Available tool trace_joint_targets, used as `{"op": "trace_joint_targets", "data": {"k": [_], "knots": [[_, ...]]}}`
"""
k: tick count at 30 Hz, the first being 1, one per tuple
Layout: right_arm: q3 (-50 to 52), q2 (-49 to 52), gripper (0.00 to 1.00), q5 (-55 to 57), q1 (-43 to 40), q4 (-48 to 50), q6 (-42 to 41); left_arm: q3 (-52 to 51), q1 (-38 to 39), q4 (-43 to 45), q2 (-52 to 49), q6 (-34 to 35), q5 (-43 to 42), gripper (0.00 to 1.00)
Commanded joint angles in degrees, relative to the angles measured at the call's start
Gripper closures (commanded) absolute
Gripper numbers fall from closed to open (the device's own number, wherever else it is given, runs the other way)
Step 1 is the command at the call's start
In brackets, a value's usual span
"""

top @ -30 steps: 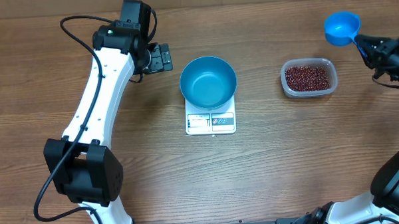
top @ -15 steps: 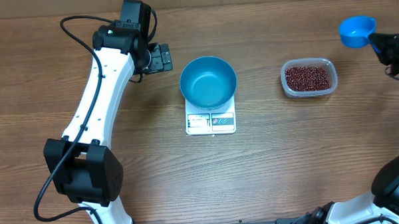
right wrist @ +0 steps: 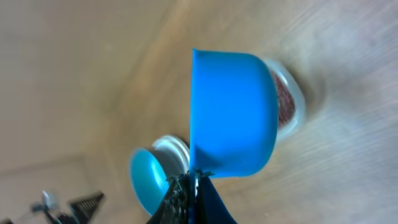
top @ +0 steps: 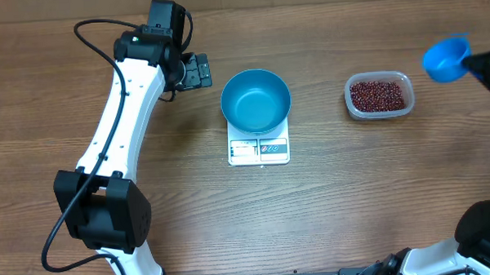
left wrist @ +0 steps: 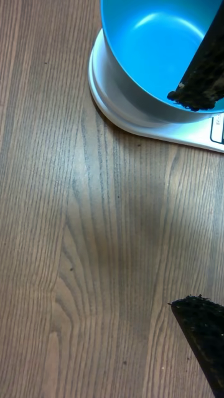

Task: Scoop item into bowl and weigh 150g on scale
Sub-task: 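Lower the blue scoop down into the red beans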

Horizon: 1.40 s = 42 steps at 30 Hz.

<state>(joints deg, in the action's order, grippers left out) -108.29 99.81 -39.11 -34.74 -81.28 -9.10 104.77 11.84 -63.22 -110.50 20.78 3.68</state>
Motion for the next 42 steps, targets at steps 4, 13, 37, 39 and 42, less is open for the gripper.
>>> {"op": "trace_joint_targets", "data": {"k": [4, 13, 37, 39, 42], "knots": [[3.3, -0.5, 0.96, 10.1, 6.0, -2.8, 10.1, 0.6, -0.2, 0.0, 0.0, -0.7, -0.2, 0.0], [4.1, 1.4, 0.96, 14.1, 14.3, 0.7, 21.1, 0.6, -0.2, 2.0, 0.0, -0.7, -0.2, 0.0], [4.1, 2.7, 0.96, 39.9, 28.1, 4.4, 25.7, 0.7, -0.1, -0.5, 0.6, -14.8, -18.5, 0.96], [4.1, 2.7, 0.96, 41.2, 29.9, 4.7, 25.7, 0.7, 0.1, -2.9, 1.7, -14.8, -20.2, 0.96], [4.1, 2.7, 0.96, 41.2, 31.3, 4.7, 24.0, 0.7, 1.4, -6.8, 4.3, -15.0, -18.6, 0.96]]}}
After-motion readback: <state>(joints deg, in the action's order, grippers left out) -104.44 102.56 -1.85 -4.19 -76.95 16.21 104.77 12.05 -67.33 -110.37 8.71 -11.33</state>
